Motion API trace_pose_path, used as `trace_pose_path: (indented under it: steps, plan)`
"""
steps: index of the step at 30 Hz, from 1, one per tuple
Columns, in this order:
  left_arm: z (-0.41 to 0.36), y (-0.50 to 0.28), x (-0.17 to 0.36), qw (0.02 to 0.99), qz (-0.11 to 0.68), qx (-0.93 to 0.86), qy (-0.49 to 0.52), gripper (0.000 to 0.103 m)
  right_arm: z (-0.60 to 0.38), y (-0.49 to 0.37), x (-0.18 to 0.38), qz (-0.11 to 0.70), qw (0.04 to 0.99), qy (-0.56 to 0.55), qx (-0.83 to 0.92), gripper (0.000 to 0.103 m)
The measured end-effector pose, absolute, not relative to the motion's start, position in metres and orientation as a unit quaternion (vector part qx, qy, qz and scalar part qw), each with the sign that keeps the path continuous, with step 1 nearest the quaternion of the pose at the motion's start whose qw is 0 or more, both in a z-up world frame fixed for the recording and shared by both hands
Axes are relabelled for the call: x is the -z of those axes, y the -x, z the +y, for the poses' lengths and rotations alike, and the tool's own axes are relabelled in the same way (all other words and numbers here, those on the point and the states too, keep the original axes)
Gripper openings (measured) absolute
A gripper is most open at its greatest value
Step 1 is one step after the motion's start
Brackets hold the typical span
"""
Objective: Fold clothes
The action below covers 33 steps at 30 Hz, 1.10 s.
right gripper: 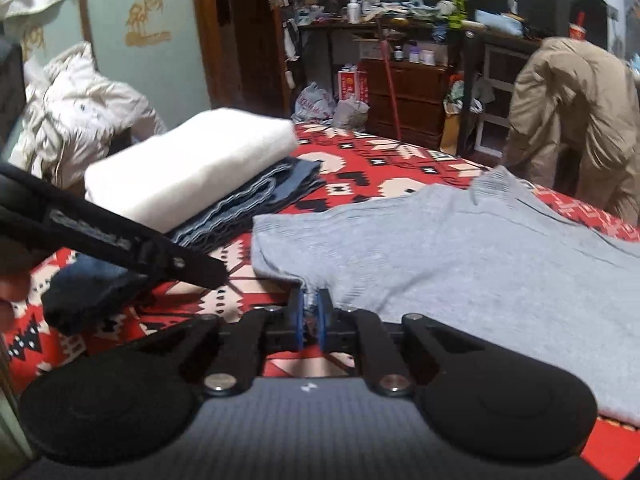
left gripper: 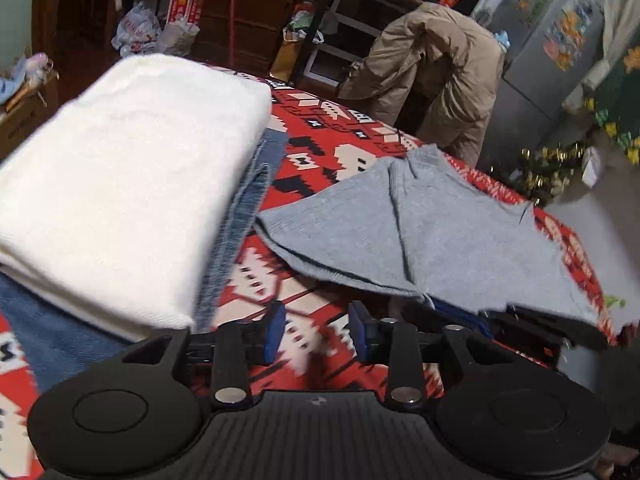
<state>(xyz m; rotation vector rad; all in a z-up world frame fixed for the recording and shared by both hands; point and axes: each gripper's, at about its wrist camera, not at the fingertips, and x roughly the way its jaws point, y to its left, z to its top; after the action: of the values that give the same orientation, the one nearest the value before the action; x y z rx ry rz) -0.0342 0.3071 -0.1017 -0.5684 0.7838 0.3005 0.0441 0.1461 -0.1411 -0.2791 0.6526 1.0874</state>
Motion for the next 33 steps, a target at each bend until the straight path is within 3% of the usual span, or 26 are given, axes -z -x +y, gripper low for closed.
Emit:
trace_pose_path:
  steps: [10,16,26,29,31,33]
  plan:
    - [0.330,-0.001,0.125,0.821,0.358,-0.159,0.414,0.039,0.128,-0.058,0.140,0.309,0.798,0.115,-0.504,0.007]
    - [0.329,0.016,0.131,0.782,0.350,-0.133,0.499,0.040,0.127,-0.063,0.139,0.315,0.798,0.098,-0.505,0.007]
    - [0.327,0.026,0.169,0.691,0.250,-0.097,0.671,0.042,0.128,-0.063,0.141,0.320,0.795,0.090,-0.508,0.007]
    - [0.331,0.027,0.170,0.685,0.229,-0.120,0.681,0.037,0.127,-0.062,0.142,0.322,0.795,0.088,-0.507,0.007]
    - [0.335,0.028,0.162,0.703,0.223,-0.153,0.657,0.024,0.127,-0.062,0.143,0.323,0.795,0.087,-0.507,0.007]
    - [0.335,0.028,0.151,0.732,0.224,-0.180,0.618,0.023,0.127,-0.062,0.143,0.324,0.795,0.086,-0.506,0.007]
